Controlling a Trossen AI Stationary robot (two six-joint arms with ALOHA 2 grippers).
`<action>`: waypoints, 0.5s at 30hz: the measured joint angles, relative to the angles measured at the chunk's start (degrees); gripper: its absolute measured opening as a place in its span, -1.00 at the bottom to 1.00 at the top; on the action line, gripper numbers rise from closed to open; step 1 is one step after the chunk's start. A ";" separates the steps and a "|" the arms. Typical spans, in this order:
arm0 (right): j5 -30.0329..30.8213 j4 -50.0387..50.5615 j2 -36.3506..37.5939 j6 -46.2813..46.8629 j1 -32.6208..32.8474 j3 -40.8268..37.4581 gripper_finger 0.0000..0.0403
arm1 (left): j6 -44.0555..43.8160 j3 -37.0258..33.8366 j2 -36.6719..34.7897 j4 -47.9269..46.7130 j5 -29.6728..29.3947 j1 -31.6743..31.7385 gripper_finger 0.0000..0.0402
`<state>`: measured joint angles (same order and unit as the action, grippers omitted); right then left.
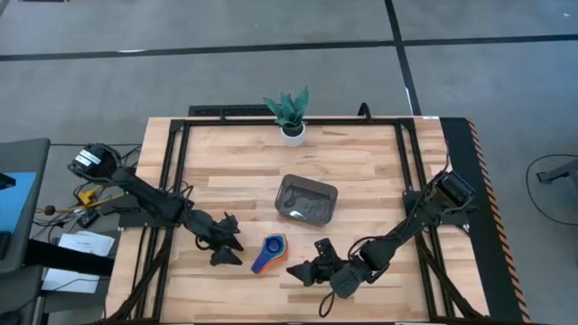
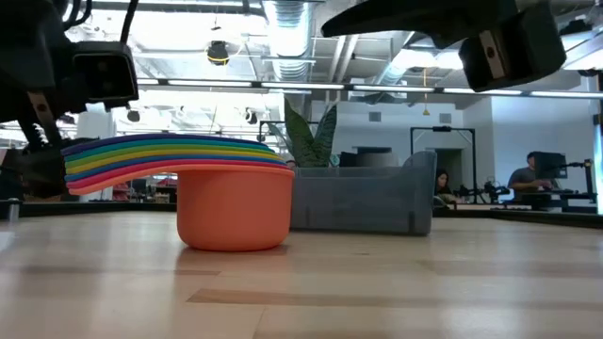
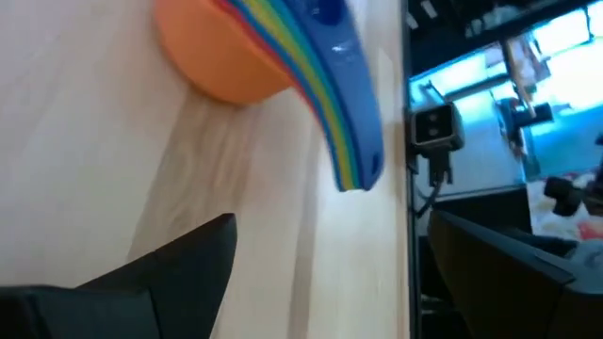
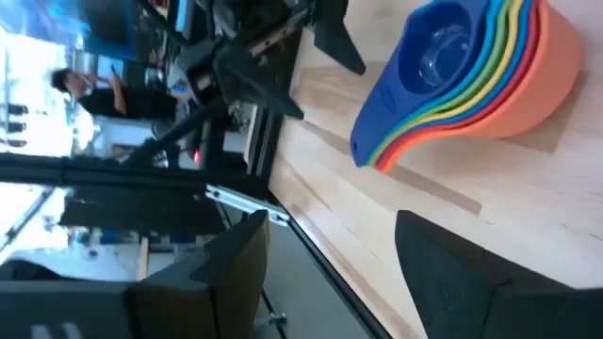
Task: Nest measuring cups in basket
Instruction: Put the stacked measuring cups into the black bin
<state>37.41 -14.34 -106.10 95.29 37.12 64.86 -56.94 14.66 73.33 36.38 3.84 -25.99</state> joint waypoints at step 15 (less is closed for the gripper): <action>4.96 -1.67 0.00 2.09 0.03 0.04 0.27 | -2.24 2.93 16.83 16.99 -1.19 0.36 0.68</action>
<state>42.37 -16.01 -106.10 97.38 37.15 64.90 -59.19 17.58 90.16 53.37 2.65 -25.63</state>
